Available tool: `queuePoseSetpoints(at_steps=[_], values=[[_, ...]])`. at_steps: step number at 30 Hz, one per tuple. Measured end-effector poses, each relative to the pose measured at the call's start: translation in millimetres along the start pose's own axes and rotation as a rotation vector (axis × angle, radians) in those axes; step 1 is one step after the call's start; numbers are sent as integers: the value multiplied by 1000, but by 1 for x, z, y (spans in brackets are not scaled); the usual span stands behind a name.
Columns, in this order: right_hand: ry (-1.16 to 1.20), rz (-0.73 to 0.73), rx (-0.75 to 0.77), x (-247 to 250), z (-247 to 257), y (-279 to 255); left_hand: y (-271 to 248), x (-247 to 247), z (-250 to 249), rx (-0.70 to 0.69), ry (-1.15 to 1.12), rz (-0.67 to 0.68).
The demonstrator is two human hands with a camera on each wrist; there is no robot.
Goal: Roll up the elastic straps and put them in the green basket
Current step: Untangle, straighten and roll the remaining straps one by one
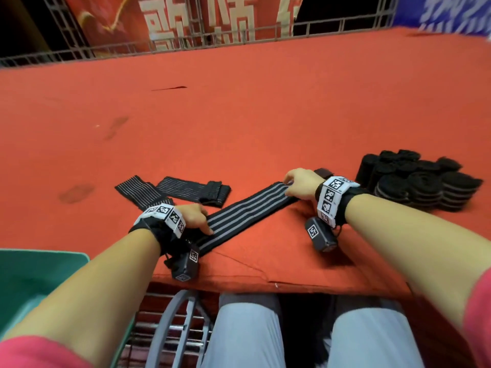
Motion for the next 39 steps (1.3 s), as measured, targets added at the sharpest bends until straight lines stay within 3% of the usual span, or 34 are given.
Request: queuePoseSetpoints(at_steps=[6, 14, 21, 28, 39], values=[[180, 40, 14, -11, 1, -54, -23, -15, -7, -13, -117, -16], [641, 338, -126, -72, 7, -116, -41, -33, -25, -28, -276, -63], [1037, 530, -122, -102, 41, -162, -60, -58, -43, -38, -562, -84], [1236, 307, -202, -94, 25, -170, -88, -78, -74, -95, -775, -114], [1111, 76, -136, -64, -30, -192, -115, -147, -125, -253, -913, -5]])
Point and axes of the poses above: each hand's wrist, its own y-axis towards the middle knuckle, its own x-axis out of the back of the hand, z = x × y, the point moved 8 cm from there along y, towards the middle knuckle, and after that the axes turned 11 degrees about -x, right-handed, at the moved point
